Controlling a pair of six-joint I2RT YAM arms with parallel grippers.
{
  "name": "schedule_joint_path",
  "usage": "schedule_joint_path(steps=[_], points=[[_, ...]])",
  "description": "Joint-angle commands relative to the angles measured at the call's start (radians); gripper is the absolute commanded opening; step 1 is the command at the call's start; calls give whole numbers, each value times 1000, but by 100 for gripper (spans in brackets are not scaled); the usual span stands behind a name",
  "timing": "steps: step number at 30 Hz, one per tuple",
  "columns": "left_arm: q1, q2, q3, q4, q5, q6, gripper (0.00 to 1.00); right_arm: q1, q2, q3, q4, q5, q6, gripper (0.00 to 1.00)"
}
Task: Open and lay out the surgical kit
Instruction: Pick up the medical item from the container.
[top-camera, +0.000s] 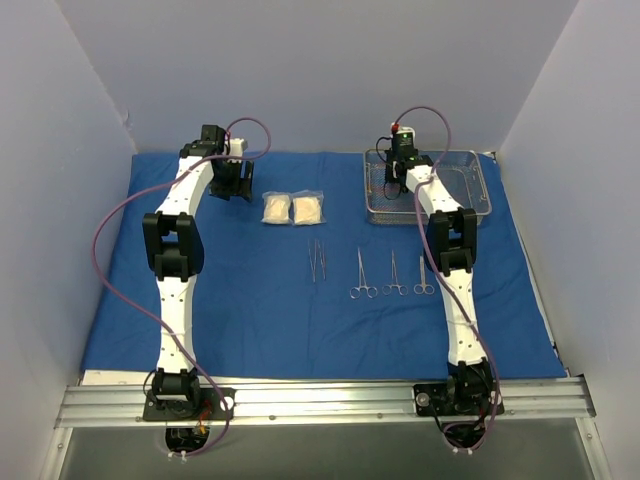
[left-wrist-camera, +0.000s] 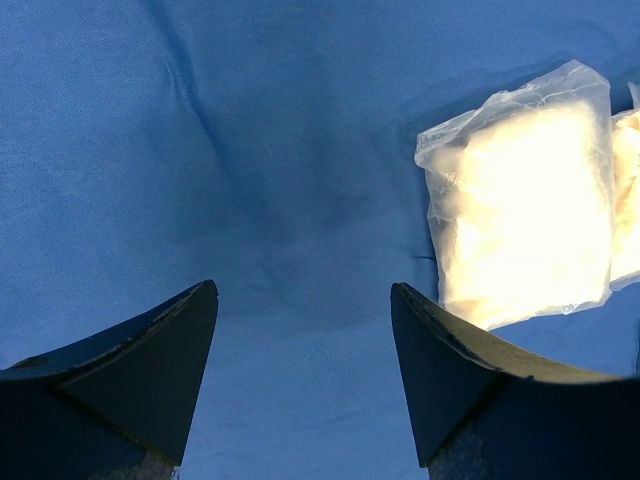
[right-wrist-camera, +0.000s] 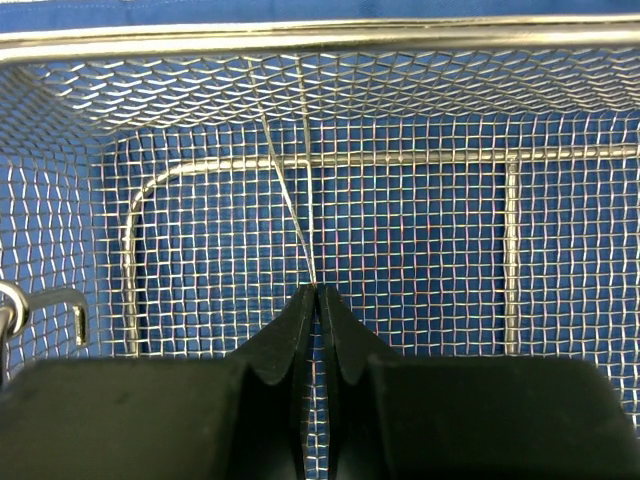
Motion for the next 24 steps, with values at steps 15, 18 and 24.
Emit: schedule_joint_path(steps=[15, 18, 24], points=[[20, -53, 48, -5, 8, 5, 80, 16, -248, -152, -67, -22, -23, 0], [21, -54, 50, -6, 8, 5, 80, 8, -259, -160, -84, -33, -12, 0], [30, -59, 42, -6, 10, 5, 80, 5, -341, -252, -86, -85, -15, 0]])
